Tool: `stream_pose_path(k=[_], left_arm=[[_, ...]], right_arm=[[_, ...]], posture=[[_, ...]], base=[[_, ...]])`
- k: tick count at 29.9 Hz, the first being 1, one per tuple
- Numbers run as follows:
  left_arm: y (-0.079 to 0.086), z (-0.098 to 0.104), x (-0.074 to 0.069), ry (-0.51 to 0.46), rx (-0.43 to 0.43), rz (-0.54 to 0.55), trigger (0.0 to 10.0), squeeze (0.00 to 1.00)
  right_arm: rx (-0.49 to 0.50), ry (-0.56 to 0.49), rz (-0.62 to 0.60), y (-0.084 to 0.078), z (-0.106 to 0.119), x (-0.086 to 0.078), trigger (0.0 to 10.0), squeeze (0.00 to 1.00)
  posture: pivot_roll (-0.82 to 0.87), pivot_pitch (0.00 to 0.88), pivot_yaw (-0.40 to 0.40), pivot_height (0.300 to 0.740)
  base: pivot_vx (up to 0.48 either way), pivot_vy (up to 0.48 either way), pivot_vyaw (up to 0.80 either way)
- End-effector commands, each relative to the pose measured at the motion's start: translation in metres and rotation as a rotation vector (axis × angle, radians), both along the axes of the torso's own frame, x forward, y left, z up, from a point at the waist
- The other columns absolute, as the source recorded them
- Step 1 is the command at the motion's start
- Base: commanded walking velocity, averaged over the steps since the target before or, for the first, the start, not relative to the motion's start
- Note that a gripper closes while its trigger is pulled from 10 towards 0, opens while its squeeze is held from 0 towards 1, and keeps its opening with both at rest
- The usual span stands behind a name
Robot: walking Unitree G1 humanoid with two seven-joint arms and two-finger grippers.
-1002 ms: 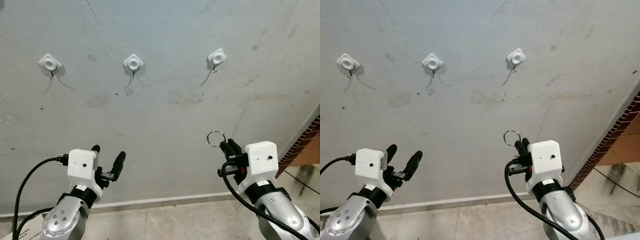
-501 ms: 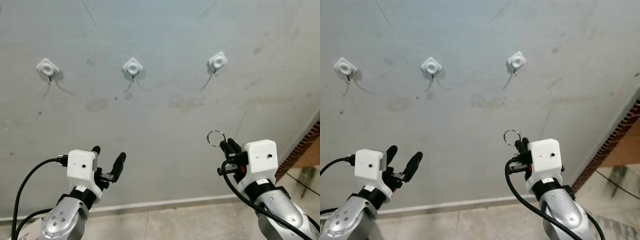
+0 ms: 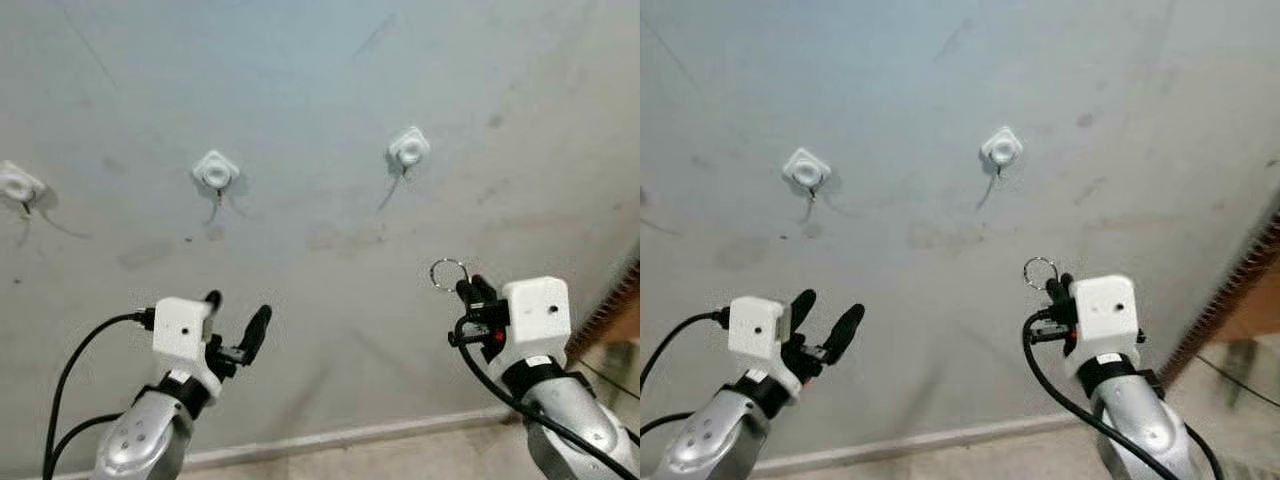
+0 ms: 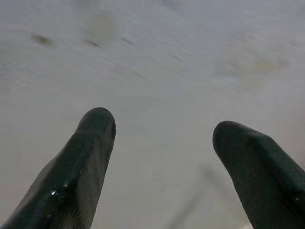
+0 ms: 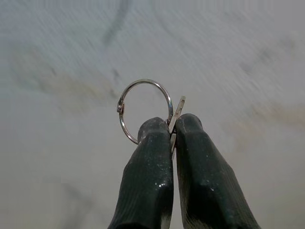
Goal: Hang keys on a hook
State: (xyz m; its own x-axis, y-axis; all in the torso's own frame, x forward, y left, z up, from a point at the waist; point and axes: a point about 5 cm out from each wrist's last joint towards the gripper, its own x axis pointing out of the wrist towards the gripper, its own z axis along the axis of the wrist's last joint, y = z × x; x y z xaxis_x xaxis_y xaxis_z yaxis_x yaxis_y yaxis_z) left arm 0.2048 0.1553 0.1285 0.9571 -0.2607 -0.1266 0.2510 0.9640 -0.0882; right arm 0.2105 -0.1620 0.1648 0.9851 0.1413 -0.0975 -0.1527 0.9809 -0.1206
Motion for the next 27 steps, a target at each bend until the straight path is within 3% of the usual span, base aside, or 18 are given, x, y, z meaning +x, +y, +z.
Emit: stream_pose_path(k=[1,16,27], left_arm=[[0.0052,-0.0029,-0.0001,0.022,0.016,0.029,10.0,0.0],[0.0045,-0.0035,0.0013,0.009,0.069,0.025,10.0,0.0],[0.0037,-0.005,0.0005,0.014,0.069,0.021,10.0,0.0]], right_arm=[[0.015,-0.009,0.024,0.0056,0.0028,-0.0002,10.0,0.0],[0.026,-0.024,0.045,0.0123,0.0049,0.0052,10.0,0.0],[0.027,-0.02,0.05,0.0142,0.0034,0.0062,10.0,0.0]], posture=[[0.03,0.011,0.023,0.74],[0.04,0.01,0.015,0.74],[0.04,0.012,0.018,0.74]], base=[[0.0,0.0,0.0],[0.0,0.0,0.0],[0.0,-0.384,0.0]])
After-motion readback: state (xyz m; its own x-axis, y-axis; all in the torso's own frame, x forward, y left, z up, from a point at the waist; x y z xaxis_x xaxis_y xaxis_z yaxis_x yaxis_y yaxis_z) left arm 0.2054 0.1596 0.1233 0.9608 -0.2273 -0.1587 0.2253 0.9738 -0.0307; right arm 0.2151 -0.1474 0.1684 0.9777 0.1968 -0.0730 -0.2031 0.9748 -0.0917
